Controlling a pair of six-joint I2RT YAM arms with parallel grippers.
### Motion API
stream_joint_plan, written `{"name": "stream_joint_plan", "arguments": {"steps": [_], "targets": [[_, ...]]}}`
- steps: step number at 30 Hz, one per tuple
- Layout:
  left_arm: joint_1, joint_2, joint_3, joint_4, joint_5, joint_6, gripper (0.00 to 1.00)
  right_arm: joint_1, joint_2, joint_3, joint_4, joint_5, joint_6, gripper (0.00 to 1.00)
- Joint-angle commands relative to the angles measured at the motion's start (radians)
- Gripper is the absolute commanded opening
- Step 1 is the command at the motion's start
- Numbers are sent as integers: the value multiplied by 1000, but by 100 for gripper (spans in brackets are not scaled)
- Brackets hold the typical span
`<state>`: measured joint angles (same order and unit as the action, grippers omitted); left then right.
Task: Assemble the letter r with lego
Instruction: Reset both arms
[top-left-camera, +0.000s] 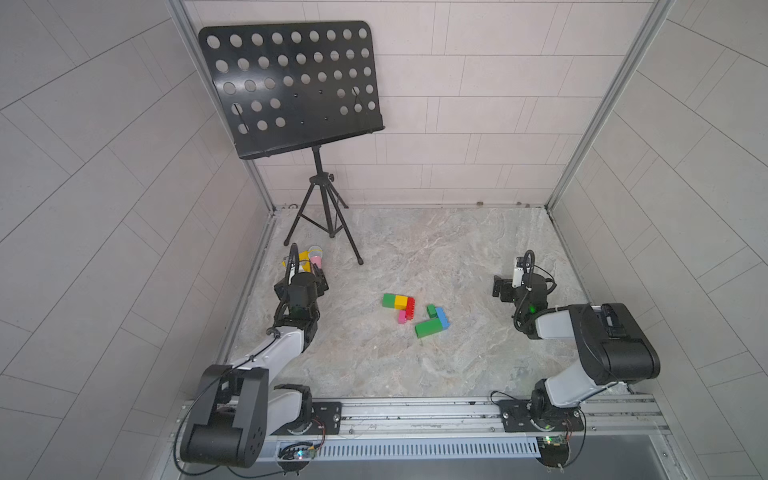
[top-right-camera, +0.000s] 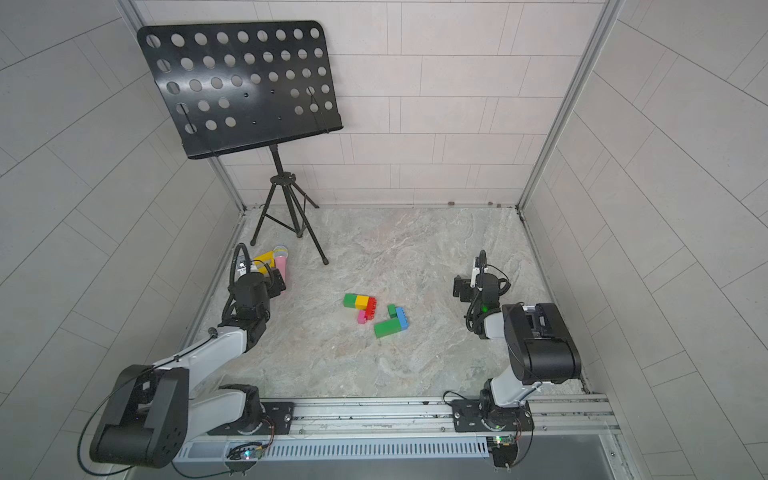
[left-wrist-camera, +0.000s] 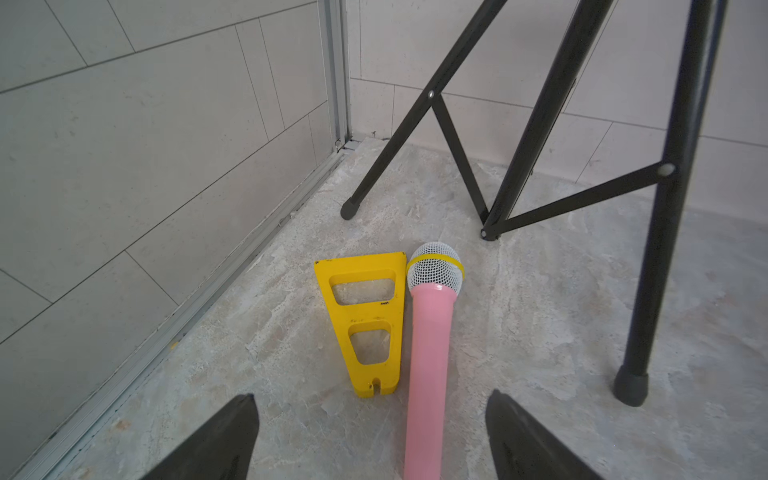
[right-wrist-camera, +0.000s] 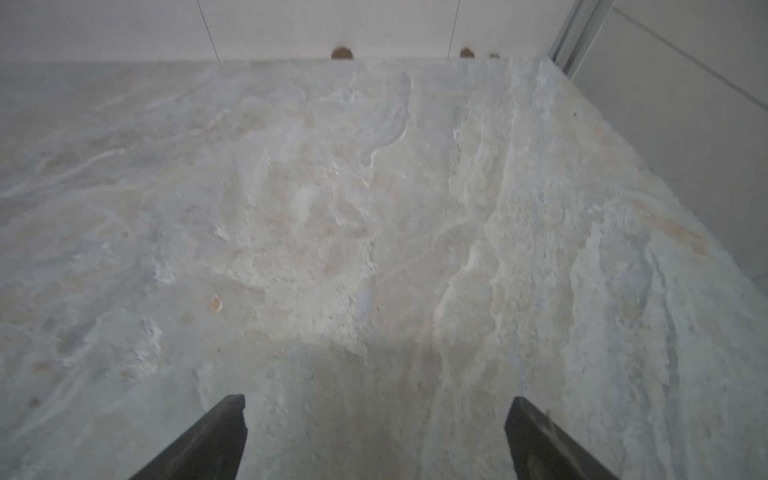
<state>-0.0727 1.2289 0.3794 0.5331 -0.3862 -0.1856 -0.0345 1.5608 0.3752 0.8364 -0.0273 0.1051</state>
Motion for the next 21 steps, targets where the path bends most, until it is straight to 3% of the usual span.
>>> {"name": "stream_joint_plan", "arguments": {"steps": [1, 4, 7, 12, 15, 21], "targets": [[18, 22, -5, 173, -22, 72, 93, 2, -41, 27, -39, -31, -48, 100], [24, 86, -24, 179, 15, 82, 93, 1, -5, 2, 71, -31, -44, 100], [20, 176, -78, 388, -4, 95, 93, 3, -33, 26, -24, -28, -45, 100], [21, 359, -55, 532, 56, 136, 93, 3, -28, 23, -5, -30, -45, 100], [20, 348, -7, 412, 46, 124, 94, 3, -30, 25, -16, -29, -45, 100], [7, 349, -8, 428, 7, 134, 100, 3, -28, 24, -9, -31, -43, 100]]}}
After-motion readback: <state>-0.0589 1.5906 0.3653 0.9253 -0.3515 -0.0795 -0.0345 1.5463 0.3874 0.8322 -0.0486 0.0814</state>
